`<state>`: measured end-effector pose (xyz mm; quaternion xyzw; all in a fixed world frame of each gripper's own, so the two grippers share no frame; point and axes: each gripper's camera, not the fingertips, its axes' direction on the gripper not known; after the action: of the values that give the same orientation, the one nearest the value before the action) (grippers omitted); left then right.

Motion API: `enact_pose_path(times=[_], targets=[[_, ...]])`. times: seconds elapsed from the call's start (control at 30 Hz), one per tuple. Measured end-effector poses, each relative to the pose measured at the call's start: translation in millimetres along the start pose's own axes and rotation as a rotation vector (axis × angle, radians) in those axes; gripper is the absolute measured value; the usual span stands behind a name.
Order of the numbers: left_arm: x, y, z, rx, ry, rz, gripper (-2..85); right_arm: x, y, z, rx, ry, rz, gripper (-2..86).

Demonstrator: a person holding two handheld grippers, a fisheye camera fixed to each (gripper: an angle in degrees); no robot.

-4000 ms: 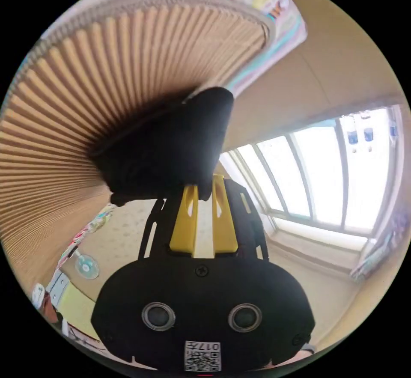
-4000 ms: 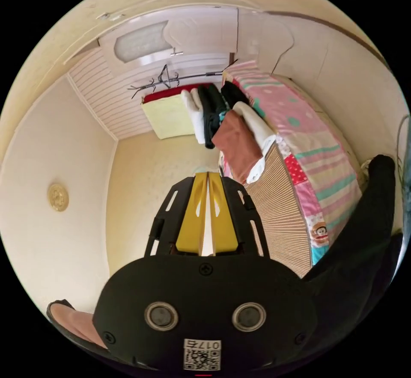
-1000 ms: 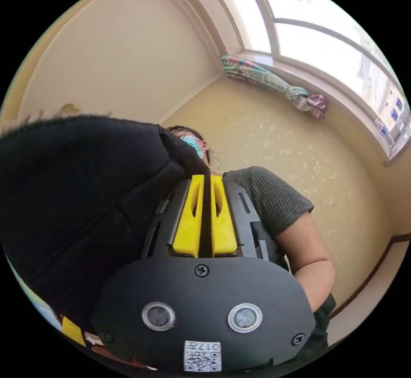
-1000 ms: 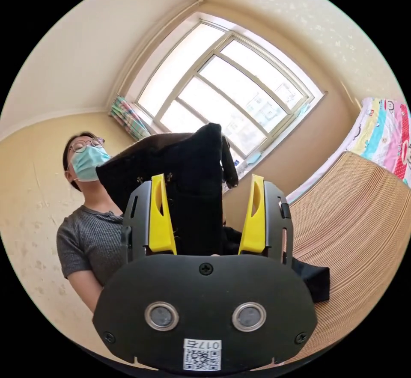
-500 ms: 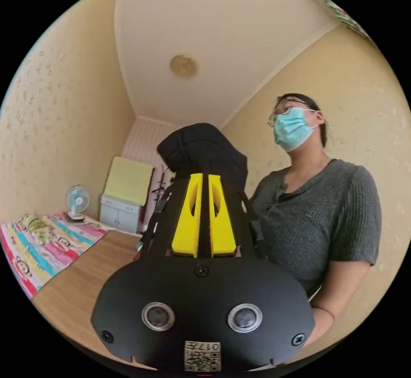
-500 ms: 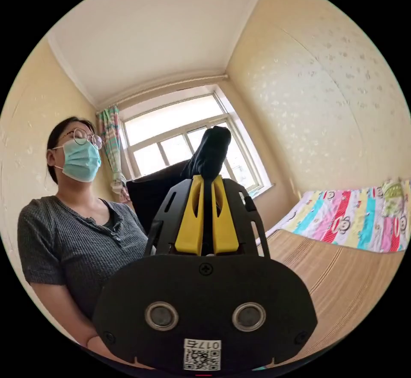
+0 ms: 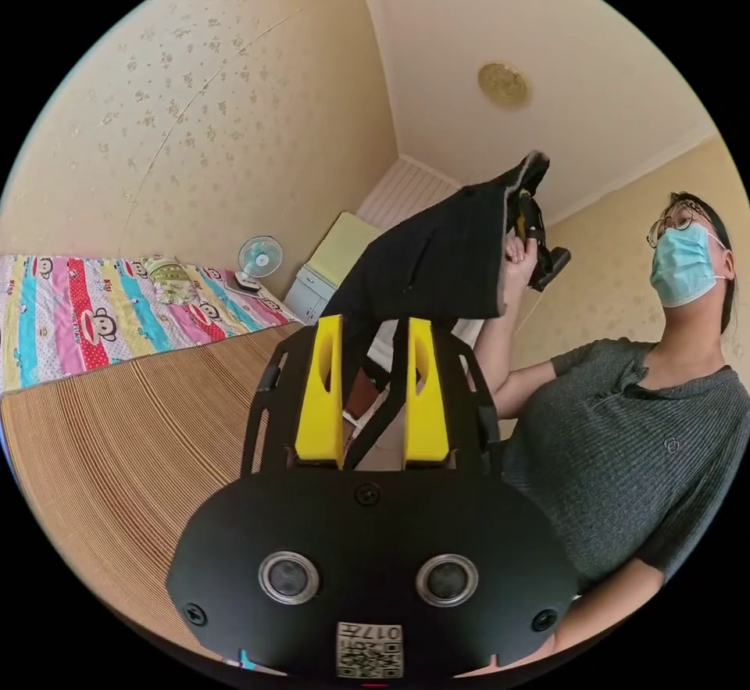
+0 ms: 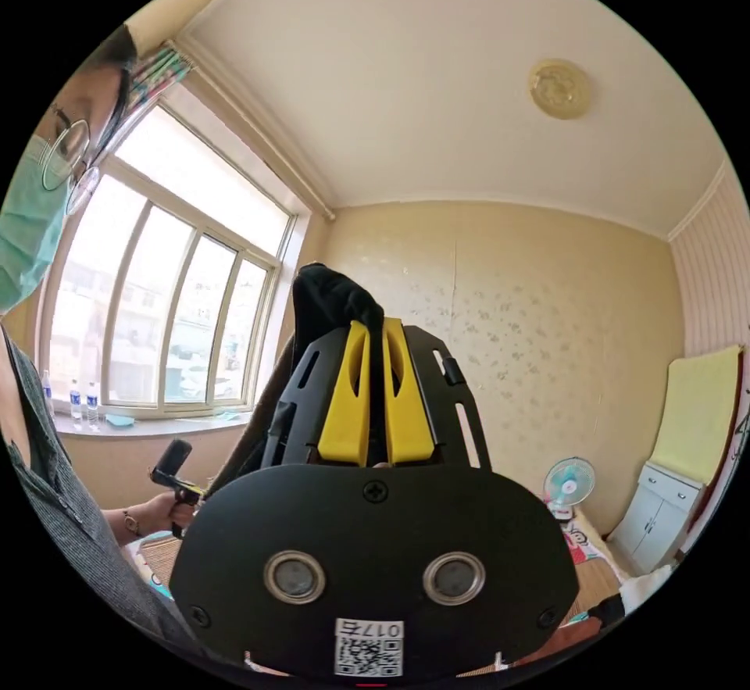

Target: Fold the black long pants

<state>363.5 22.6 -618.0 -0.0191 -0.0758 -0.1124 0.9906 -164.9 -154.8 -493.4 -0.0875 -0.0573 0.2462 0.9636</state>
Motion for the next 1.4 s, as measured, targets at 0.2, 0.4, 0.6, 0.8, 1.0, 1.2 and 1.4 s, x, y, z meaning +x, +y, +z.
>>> enact_pose_path(times=[0.2, 0.4, 0.6, 0.8, 1.0, 1.2, 1.4], targets=[[42.7, -48.7, 74.0, -0.134, -0.017, 0.17, 20.4, -17.2, -52.2, -28.9, 0.147, 0.143, -0.046, 2.4], [121.0, -103.5, 47.5, 0.245, 0.041, 0.443, 18.4, -29.2, -70.7, -22.6, 0.157, 0.254, -0.124, 2.6], [96.8, -163.4, -12.3, 0.537, -0.122, 0.258, 4.6, 2.2, -70.0, -12.0, 0.095, 0.414, -0.191, 2.9], [33.2, -233.0, -42.0, 0.641, -0.199, 0.263, 4.0, 111.6, -66.9, -0.8, 0.067, 0.05, 0.056, 3.1], [-131.4, -417.8, 7.9, 0.406, -0.516, 0.127, 4.5, 278.7, -35.0, 206.1, -0.249, 0.189, 0.213, 3.4], [-380.6, -448.9, 13.4, 0.053, -0.838, -0.25, 7.1, 483.9, 127.9, 437.2, -0.717, 0.367, 0.614, 3.1], [-560.8, -196.5, -20.9, -0.417, -0.906, -0.644, 7.4, 494.3, 400.6, 422.8, -1.212, 0.126, 0.65, 1.0]])
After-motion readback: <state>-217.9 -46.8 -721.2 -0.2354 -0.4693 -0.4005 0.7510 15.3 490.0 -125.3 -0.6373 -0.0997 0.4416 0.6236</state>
